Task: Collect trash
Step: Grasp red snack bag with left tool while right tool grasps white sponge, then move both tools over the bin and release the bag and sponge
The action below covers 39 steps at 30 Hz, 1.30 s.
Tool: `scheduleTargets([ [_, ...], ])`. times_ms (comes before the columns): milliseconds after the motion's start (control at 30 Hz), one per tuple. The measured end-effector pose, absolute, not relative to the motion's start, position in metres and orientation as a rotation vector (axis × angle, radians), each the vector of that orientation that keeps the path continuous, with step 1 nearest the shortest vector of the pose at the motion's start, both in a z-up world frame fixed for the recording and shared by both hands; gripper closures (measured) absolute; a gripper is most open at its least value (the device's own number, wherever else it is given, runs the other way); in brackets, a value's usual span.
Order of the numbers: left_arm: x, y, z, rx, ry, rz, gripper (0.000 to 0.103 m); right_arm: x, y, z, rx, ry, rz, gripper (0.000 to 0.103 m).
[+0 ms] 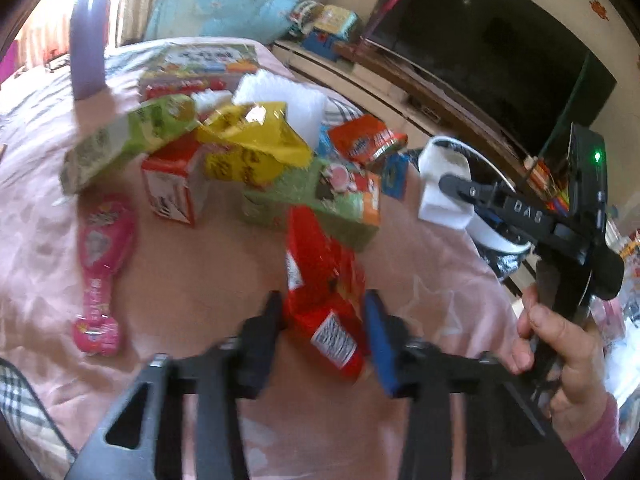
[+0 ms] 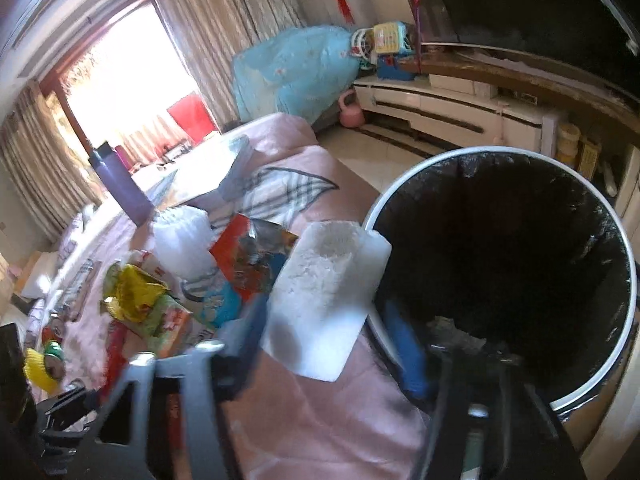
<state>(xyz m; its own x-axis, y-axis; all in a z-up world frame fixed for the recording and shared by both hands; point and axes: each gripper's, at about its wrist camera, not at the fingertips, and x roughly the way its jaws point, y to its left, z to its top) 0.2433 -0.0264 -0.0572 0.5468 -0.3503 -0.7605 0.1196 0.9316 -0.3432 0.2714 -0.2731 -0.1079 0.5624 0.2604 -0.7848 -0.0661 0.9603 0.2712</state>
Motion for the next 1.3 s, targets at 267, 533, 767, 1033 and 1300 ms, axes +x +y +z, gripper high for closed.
scheduleTargets([
  [267,0.244,-0.035,-0.044,-0.263,0.897,-0.342,0.079,0.251,-0.288,-0.087,0.258,0.885,0.194,0.095],
  [533,0.244,-0.041,-0.04,-0.239,0.865,-0.365,0.08,0.241,-0.298,-0.072,0.285,0.853,0.2,0.102],
  [767,0.236,-0.04,-0.042,-0.238,0.875,-0.33,0.08,0.259,-0.285,-0.091,0.295,0.912,0.232,0.06],
  [1033,0.237,-0.044,-0.04,-0.247,0.883,-0.322,0.08,0.266,-0.257,-0.099,0.179,0.909,0.243,0.081],
  [1300,0.243,-0.065,-0.033,-0.22,0.868,-0.365,0.081,0.246,-0.295,-0.084,0.288,0.879,0.247,0.088],
])
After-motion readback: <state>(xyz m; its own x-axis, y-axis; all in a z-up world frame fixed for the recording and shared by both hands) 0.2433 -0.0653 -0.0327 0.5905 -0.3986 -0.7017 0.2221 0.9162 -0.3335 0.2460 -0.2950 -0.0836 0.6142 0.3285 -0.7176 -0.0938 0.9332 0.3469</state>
